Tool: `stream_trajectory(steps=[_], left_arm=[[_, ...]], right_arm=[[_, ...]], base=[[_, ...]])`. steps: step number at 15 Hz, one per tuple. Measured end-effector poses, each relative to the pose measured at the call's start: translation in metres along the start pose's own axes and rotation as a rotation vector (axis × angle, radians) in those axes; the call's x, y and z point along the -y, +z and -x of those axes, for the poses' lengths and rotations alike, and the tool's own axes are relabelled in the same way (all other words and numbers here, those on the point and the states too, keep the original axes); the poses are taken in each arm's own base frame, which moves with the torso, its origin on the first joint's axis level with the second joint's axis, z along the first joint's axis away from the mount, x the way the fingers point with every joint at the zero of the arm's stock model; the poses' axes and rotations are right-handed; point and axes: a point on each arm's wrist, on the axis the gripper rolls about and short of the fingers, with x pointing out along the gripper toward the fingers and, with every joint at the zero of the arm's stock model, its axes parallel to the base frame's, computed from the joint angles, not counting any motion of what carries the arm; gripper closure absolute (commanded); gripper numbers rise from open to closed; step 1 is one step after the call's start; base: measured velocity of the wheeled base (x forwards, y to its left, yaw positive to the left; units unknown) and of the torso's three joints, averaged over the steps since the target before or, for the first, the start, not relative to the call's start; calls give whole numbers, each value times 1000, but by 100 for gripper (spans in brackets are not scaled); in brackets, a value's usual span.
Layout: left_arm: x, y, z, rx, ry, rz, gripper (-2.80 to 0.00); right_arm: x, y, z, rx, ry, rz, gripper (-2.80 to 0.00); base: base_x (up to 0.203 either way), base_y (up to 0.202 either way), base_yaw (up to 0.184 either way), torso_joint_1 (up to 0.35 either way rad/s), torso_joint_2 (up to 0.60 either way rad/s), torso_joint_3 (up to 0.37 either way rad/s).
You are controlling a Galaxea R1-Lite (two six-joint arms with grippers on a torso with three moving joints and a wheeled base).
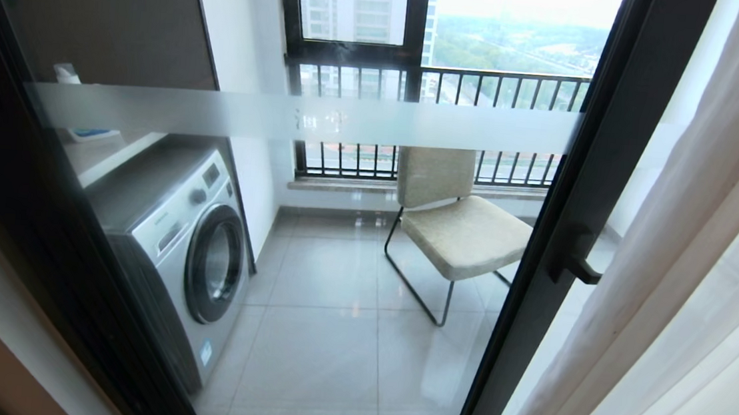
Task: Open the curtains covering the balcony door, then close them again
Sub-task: Pull the inner curtains open on both sides
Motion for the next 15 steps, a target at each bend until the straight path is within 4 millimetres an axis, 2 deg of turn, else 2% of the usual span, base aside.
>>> stream_trajectory(steps=[1, 4, 9, 15], left_arm=[[0, 0, 0, 0, 0, 0, 0], [0, 0, 0, 0, 0, 0, 0], [0, 0, 0, 0, 0, 0, 0], [0, 0, 0, 0, 0, 0, 0]], right_arm=[[1, 8, -5, 6, 5, -7, -280], [0, 20, -14, 11, 69, -13, -280], [2, 27, -32, -24, 95, -14, -280], [9, 55, -93, -32, 92, -1, -280]], base=[[0, 0, 0, 0, 0, 0], [0, 0, 0, 0, 0, 0], [0, 0, 0, 0, 0, 0], [0, 0, 0, 0, 0, 0]])
